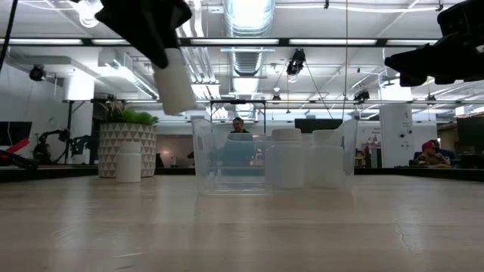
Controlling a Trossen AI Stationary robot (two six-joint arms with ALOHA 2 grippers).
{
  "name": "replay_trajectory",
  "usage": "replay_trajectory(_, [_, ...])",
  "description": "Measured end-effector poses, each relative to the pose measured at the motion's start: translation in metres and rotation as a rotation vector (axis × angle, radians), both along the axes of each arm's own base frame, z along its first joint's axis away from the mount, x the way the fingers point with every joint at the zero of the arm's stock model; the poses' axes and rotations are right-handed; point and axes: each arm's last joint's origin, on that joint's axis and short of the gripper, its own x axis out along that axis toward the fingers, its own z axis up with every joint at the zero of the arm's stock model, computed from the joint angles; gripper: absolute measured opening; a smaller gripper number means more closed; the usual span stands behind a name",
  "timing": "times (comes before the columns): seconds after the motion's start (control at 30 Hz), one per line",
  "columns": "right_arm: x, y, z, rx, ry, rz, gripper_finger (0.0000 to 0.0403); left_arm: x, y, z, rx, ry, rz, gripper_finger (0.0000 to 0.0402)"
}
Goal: Pick and place pill bottles into a basket
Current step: Put the bottom white pill bottle into the transparent bin
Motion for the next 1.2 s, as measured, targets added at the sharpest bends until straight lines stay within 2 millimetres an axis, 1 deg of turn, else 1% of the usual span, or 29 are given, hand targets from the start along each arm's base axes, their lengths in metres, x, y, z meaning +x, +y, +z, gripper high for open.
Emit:
replay_trajectory(0.23, [0.000,0.000,0.000,0.000,0.000,0.000,0.0059,0.025,0.002,0.002,0.072,0.003,-0.035,0.0142])
replay_trajectory(0.37, [0.000,0.000,0.000,0.000,0.000,-0.001,0.0059,0.033,0.006,0.004,0.081,0.000,-0.031,0.0142])
replay_trajectory(0.53, [0.000,0.000,0.000,0.000,0.000,0.001,0.0059,0.041,0.017,0.002,0.096,0.010,-0.005,0.0142])
replay_trajectory(0.73, [0.000,0.000,0.000,0.000,0.000,0.001,0.0059,0.055,0.030,-0.008,0.118,0.046,0.003,0.0142])
replay_trajectory(0.87, [0.000,0.000,0.000,0.000,0.000,0.001,0.0059,0.066,0.030,-0.016,0.131,0.049,-0.017,0.0142])
replay_trajectory(1.03, [0.000,0.000,0.000,0.000,-0.002,0.000,0.0059,0.081,0.033,-0.033,0.144,0.091,-0.014,0.0142])
replay_trajectory(1.13, [0.000,0.000,0.000,0.000,0.001,0.000,0.0059,0.086,0.035,-0.046,0.158,0.131,-0.021,0.0142])
replay_trajectory(1.2, [0.000,0.000,0.000,0.000,0.001,0.001,0.0059,0.089,0.037,-0.050,0.160,0.142,-0.022,0.0142])
